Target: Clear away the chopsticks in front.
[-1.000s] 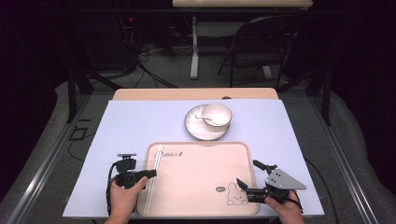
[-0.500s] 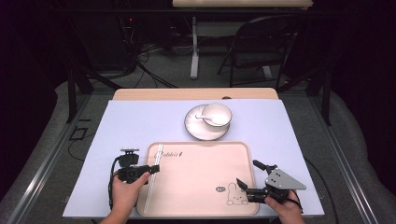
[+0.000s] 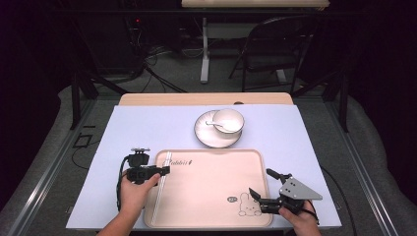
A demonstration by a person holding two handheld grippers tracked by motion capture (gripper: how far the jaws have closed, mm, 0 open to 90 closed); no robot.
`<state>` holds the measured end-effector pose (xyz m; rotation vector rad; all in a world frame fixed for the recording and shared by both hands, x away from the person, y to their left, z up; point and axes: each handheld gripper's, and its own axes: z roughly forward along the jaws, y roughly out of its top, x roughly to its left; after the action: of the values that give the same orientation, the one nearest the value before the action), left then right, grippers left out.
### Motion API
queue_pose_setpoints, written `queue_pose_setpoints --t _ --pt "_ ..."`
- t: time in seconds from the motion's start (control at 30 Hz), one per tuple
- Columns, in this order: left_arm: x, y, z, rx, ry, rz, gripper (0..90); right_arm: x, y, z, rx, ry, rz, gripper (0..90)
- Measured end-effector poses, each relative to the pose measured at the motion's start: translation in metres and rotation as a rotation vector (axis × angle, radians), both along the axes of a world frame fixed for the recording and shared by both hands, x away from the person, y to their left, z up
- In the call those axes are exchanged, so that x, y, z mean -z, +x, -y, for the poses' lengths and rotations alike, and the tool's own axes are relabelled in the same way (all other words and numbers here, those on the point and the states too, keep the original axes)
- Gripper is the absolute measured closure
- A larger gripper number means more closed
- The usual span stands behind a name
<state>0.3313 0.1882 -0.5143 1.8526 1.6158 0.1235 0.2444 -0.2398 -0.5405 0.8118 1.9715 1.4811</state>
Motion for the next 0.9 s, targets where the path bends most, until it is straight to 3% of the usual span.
queue_pose_setpoints --t 0.1,0.37,0.47,0.63,0.9 --pt "0.0 0.004 0.002 0.012 0.025 0.011 41.7 0.0 0.0 0.0 0.001 0.001 0.001 14.0" --pt "-0.005 0.014 0.005 0.023 0.026 0.029 39.6 0.0 0.0 0.0 0.0 0.001 -0.001 14.0" --pt "-0.008 0.017 0.007 0.034 0.046 0.058 38.7 0.0 0.0 0.0 0.001 0.002 -0.002 14.1" --pt "-0.01 0.021 0.007 0.048 0.037 0.05 39.1 0.0 0.0 0.0 0.001 0.002 -0.002 14.0" --pt "-0.013 0.034 0.009 0.067 0.059 0.049 38.4 0.0 0.0 0.0 0.001 0.003 -0.003 14.1"
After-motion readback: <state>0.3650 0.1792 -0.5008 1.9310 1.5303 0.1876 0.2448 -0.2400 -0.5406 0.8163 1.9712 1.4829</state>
